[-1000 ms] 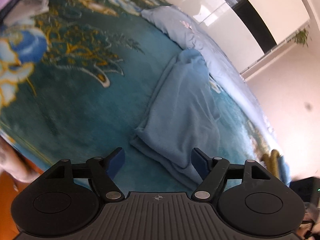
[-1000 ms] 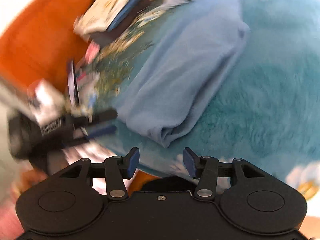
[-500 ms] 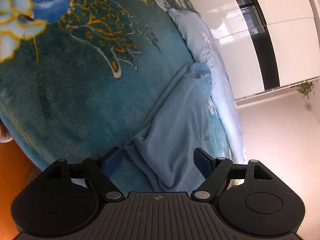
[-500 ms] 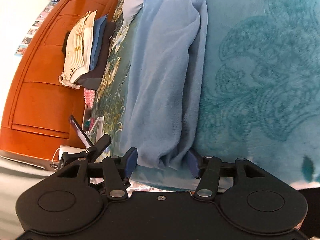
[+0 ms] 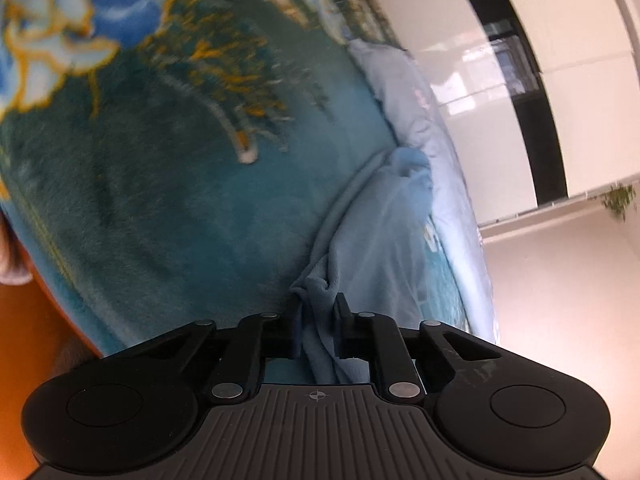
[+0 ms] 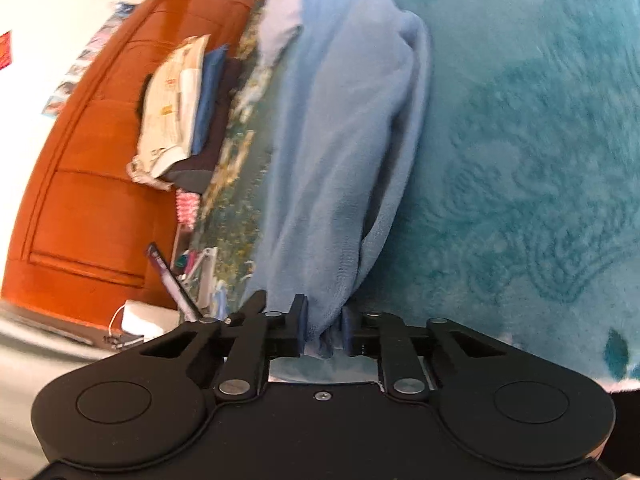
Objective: Fold clothes
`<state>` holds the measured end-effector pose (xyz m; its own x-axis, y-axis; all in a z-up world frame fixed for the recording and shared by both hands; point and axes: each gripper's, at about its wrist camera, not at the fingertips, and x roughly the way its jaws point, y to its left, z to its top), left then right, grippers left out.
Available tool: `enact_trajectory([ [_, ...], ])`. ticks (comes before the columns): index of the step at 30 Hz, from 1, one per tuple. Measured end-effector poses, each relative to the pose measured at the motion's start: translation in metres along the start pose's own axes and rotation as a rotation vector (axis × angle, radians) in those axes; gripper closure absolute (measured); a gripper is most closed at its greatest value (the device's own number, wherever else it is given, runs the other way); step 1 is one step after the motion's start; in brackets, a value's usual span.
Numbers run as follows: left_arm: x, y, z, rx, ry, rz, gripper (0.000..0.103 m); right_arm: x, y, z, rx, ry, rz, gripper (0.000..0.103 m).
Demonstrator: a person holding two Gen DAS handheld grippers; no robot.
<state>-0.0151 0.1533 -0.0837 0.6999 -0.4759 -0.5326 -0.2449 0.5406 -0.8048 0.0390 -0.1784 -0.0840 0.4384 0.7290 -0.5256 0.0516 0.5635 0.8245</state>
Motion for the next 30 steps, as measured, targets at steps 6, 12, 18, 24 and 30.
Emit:
enact_trajectory([
  [6, -0.017, -0.031, -0.014, 0.059, 0.031, -0.065, 0.094, -0.04, 0.007, 0.009, -0.038, -0.04, 0.047, 0.089],
  [12, -0.013, -0.038, -0.034, 0.09, 0.1, -0.052, 0.094, -0.072, -0.002, 0.004, -0.043, -0.047, 0.021, 0.089],
  [18, 0.006, -0.027, -0.037, 0.088, 0.134, 0.003, 0.092, -0.062, -0.028, -0.005, 0.044, -0.021, -0.018, 0.089],
  [24, 0.019, -0.016, -0.038, 0.109, 0.143, 0.065, 0.08, -0.054, -0.04, -0.009, 0.069, 0.012, -0.047, 0.088],
  [30, 0.026, -0.014, -0.036, 0.091, 0.145, 0.045, 0.056, -0.052, -0.05, -0.012, 0.09, 0.028, -0.053, 0.081],
])
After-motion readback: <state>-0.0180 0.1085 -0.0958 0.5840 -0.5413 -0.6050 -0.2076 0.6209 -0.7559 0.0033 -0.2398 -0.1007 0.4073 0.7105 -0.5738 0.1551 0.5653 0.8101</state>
